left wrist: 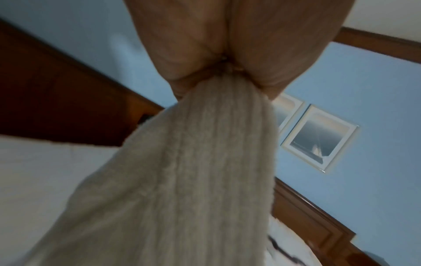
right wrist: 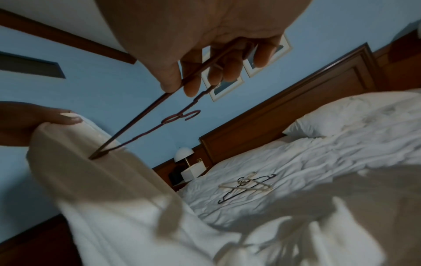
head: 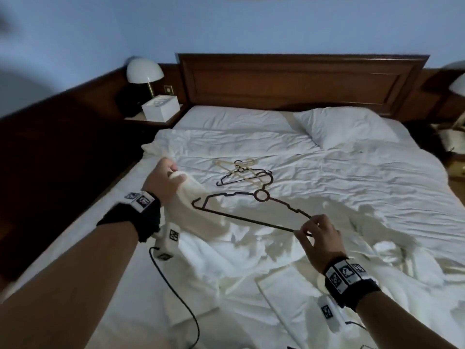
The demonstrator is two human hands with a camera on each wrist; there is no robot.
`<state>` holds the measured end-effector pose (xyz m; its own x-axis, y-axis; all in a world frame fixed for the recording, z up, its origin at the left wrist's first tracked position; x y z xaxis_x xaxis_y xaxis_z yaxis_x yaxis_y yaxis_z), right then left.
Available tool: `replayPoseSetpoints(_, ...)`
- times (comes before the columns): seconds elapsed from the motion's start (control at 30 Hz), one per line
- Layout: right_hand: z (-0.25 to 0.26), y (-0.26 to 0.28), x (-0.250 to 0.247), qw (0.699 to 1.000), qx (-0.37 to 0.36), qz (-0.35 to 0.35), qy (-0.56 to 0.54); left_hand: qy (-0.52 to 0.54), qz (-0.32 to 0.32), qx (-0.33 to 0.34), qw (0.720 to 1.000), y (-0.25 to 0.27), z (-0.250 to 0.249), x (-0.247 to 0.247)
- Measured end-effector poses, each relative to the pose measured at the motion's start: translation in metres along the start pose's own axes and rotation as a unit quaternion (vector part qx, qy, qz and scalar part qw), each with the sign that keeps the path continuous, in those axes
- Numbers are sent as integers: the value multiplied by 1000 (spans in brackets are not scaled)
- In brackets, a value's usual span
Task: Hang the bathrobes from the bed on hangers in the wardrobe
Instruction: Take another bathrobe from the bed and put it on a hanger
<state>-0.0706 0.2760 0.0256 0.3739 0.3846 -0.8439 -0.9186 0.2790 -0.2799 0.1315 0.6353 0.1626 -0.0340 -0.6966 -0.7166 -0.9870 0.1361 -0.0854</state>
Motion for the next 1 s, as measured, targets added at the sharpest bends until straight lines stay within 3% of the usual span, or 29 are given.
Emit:
replayPoseSetpoints(0.17,-24,25,-42,996,-65,-20,62,137,24,-142,980,49,54,71)
replayPoseSetpoints(0.3,-21,36,-48,990,-127,-1,62,205,43,-199,957,76,77,88)
replayPoseSetpoints(0.5,42,41,-9,977,-206,53,34,178,135,-141,964,110,72,100)
replayPoseSetpoints(0.7,70,44,37,956,-230,155,100,37,243,-58,967,141,63,96)
replayPoseSetpoints(0.87,85,50,61,929,-185,258,189,36,223,-26,974,161,76,97)
replayPoseSetpoints(1.0,114,50,68,916,-156,272,249,21,208,-35,977,167,79,100)
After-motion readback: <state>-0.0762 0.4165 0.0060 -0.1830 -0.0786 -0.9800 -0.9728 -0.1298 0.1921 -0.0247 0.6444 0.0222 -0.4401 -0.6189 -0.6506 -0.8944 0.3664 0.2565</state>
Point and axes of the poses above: each hand's wrist, its own y-axis away from the middle knuckle, its own x-axis out of the palm, z = x × y, the point moved 3 cm from there along -y, towards the middle knuckle, and after that the axes turned 1 degree about -x, right-handed, at the moved point
